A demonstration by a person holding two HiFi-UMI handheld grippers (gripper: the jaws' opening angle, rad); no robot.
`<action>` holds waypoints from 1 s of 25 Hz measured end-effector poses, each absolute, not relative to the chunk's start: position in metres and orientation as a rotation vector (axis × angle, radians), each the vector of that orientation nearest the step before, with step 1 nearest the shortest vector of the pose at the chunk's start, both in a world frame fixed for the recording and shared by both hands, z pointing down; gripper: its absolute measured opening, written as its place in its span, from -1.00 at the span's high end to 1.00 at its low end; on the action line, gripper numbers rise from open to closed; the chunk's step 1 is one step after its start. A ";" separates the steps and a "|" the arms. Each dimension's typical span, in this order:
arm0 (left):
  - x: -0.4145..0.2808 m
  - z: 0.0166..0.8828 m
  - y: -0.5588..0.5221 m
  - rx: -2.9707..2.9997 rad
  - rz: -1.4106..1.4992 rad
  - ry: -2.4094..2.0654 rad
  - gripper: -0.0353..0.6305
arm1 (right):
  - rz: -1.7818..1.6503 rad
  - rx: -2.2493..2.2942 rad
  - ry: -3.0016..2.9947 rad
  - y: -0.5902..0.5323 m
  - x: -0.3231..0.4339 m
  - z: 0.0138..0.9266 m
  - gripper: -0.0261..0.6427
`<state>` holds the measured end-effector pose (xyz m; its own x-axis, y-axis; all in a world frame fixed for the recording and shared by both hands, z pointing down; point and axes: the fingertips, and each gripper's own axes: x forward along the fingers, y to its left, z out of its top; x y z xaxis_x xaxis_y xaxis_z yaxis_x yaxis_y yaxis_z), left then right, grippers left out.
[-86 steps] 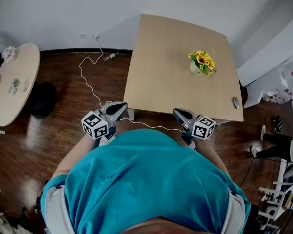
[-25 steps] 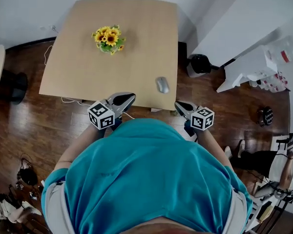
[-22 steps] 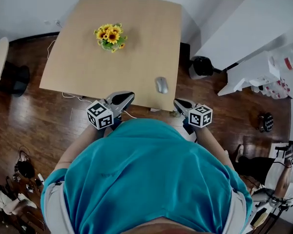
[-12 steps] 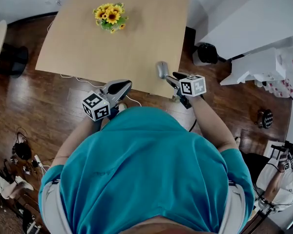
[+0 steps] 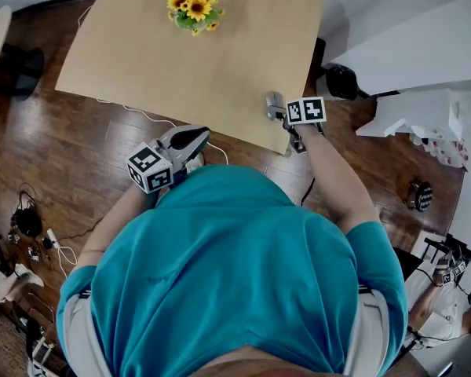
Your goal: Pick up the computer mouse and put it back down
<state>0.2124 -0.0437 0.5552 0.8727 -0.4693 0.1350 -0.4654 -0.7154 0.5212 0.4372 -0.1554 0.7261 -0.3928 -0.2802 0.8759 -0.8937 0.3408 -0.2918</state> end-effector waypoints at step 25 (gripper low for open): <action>0.148 0.577 -0.034 2.351 -0.058 -0.792 0.88 | 0.960 1.157 -1.557 -0.175 0.441 0.788 -0.31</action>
